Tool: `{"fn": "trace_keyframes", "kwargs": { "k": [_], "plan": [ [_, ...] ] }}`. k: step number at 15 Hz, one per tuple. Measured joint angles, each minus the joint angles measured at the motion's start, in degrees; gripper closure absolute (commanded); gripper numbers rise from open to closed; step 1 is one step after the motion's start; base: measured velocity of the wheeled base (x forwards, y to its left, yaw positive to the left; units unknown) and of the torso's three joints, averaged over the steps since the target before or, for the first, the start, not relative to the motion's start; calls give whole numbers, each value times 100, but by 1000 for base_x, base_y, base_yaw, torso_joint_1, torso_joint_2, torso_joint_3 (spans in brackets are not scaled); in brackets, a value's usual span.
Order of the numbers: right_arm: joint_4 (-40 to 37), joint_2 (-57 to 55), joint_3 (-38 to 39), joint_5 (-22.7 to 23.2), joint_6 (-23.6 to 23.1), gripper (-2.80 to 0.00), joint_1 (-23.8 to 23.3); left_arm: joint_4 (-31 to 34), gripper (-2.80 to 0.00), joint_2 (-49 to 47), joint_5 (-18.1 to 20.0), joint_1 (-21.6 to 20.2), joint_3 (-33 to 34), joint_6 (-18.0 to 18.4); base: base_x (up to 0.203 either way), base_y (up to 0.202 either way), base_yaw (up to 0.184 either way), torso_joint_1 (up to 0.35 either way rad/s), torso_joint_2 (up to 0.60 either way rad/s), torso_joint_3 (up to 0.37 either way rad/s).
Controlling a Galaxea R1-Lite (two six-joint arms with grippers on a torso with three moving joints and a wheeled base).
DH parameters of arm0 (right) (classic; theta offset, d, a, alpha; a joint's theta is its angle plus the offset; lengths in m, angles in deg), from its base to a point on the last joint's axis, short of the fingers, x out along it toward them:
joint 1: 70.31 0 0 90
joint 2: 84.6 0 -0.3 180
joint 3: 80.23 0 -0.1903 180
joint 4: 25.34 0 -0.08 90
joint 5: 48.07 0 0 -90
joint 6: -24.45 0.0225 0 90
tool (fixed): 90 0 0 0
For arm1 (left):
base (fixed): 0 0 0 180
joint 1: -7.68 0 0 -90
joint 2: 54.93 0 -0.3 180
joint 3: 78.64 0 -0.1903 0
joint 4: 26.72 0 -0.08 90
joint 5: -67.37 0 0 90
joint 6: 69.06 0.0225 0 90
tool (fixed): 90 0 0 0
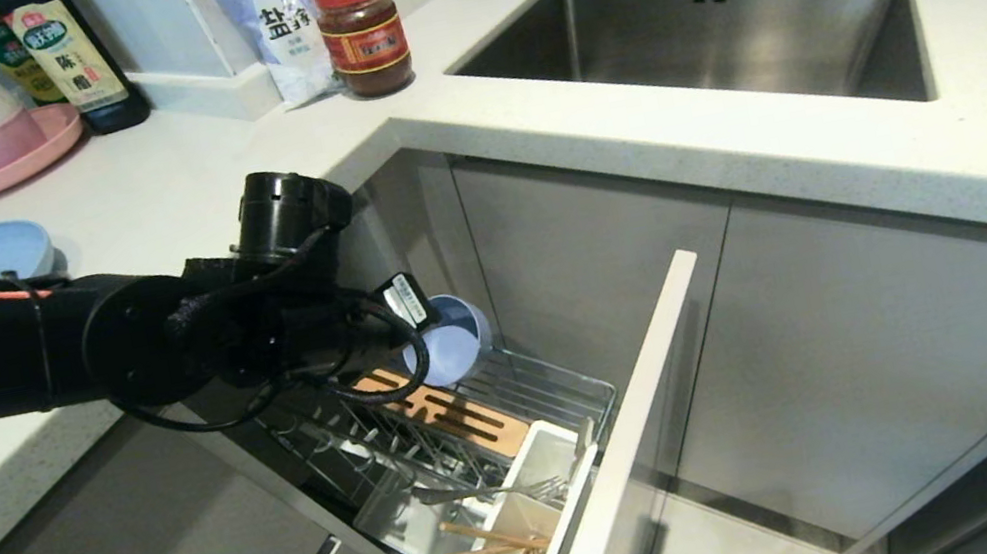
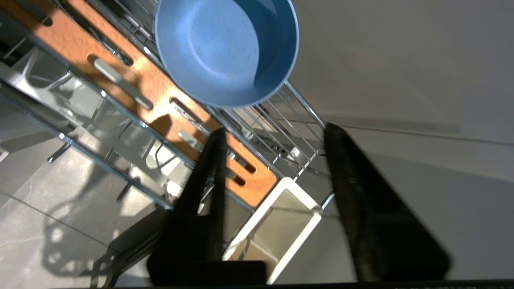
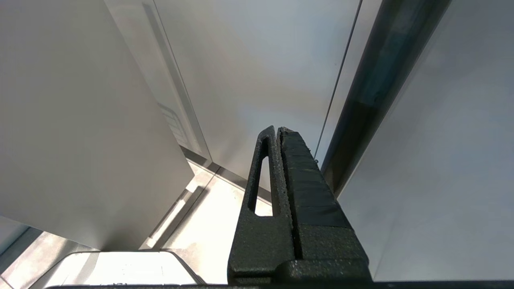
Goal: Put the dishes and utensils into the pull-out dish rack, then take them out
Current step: Take the bowl out of the cupboard
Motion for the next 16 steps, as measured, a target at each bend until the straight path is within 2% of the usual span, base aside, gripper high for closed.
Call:
{"fn": "trace_keyframes", "kwargs": {
  "k": [2, 8, 16],
  "plan": [
    [0, 0, 0, 0, 0, 0, 0, -53, -280, -165, 15, -5, -77, 5, 0, 0, 0, 0, 0, 0],
    [0, 0, 0, -2, 0, 0, 0, -326, -280, -644, 422, -152, -325, 13, 0, 0, 0, 0, 0, 0],
    [0, 0, 0, -2, 0, 0, 0, -328, -280, -1291, 467, -214, -906, 20, 0, 0, 0, 0, 0, 0]
  ]
}}
